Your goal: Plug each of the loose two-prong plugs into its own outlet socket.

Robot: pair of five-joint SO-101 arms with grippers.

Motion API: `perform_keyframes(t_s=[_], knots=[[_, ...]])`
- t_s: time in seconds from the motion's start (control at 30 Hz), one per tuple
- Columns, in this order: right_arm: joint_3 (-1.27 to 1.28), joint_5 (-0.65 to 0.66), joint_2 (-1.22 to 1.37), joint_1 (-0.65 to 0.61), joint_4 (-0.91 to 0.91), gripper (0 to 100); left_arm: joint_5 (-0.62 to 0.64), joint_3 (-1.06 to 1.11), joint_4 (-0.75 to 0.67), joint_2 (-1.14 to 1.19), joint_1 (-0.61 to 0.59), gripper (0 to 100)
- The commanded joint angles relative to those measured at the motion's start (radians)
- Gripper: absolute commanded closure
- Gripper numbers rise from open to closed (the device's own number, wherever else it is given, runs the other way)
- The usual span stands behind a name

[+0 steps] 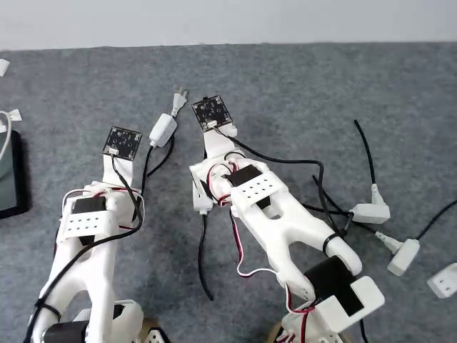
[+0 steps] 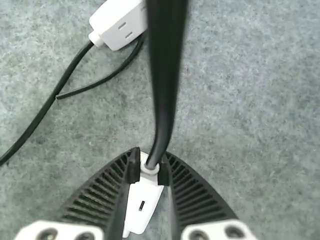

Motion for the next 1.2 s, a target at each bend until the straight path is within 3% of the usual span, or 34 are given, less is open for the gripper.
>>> perform_keyframes(t_s=[0.0,0.47,0.53,0.7,0.77,1.0,1.17], knots=[[-0.009,0.000,-0.008,0.005,0.058,99.1,-0.011,-0.045,0.000,0.002,0.006,97],[0.055,0.074,-0.008,-0.102,0.254,98.6,-0.011,-0.045,-0.002,0.002,0.003,97],[0.054,0.072,-0.008,-0.105,0.254,93.2,-0.011,-0.045,-0.002,0.002,0.003,97],[0.040,0.012,-0.018,-0.145,0.282,69.0,-0.011,-0.045,-0.003,0.002,0.003,97],[0.015,-0.040,-0.018,-0.177,0.314,65.5,-0.011,-0.045,-0.003,0.002,0.003,97],[-0.038,-0.150,-0.007,-0.208,0.326,69.1,-0.011,-0.045,-0.003,0.000,0.002,97],[-0.018,-0.161,0.001,-0.205,0.231,69.2,-0.011,-0.047,-0.003,-0.002,0.000,97]])
